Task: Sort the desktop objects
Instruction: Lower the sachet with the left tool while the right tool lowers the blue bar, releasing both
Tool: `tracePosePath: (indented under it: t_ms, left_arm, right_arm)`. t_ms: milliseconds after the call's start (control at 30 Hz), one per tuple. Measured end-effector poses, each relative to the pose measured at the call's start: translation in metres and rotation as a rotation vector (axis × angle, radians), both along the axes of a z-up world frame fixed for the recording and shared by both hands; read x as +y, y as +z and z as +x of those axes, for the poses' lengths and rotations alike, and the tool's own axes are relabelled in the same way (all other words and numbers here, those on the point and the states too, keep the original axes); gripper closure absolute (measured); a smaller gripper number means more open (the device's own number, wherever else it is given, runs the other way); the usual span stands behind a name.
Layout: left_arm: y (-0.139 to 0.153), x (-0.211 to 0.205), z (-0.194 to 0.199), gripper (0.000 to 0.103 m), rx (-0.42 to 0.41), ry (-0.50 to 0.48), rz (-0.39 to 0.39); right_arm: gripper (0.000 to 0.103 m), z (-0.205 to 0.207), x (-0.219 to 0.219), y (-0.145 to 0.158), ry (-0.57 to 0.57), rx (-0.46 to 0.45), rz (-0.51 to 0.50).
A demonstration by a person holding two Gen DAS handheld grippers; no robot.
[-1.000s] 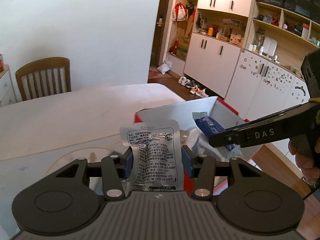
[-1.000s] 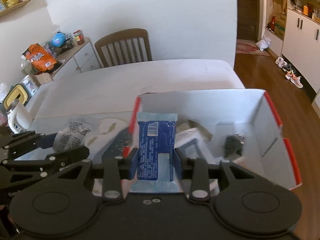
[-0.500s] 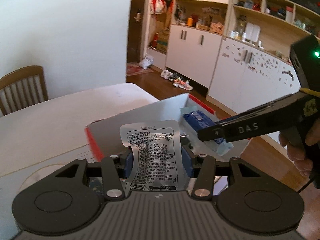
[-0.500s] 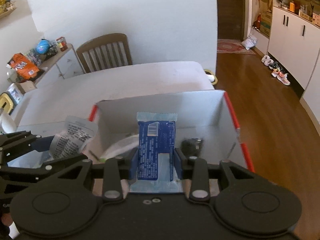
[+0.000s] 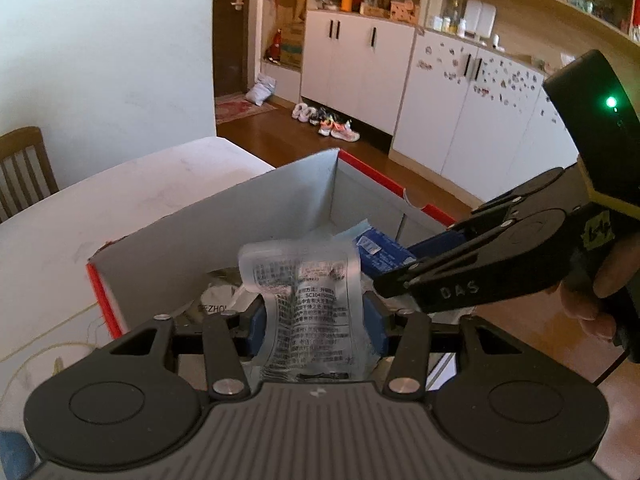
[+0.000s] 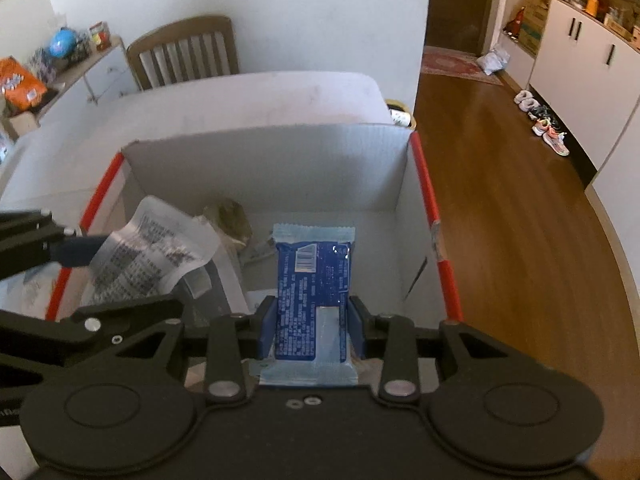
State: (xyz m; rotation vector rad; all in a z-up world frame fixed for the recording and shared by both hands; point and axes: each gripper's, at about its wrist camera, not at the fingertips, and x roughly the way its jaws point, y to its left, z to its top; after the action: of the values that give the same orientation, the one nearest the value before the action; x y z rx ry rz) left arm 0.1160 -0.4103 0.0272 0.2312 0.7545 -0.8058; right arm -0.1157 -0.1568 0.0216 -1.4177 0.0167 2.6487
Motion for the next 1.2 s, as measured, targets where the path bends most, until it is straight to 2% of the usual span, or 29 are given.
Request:
tracePosePath:
  t_ms: [300, 667, 1200]
  left_arm:
    - [-0.021, -0.015, 0.014, 0.056, 0.058, -0.028, 0.074]
    - [-0.032, -0.027, 0.027, 0.056, 0.116, -0.069, 0.136]
    - [-0.039, -0.031, 0.041, 0.054, 0.192, -0.083, 0.146]
  right_arm:
    - [0.067, -0.011, 0.005, -0.016, 0.016, -0.054, 0.015]
    - [0.067, -0.018, 0.003, -0.035, 0.033, -0.124, 0.028]
    - [0.064, -0.017, 0.009, -0.04, 0.018, -0.145, 0.022]
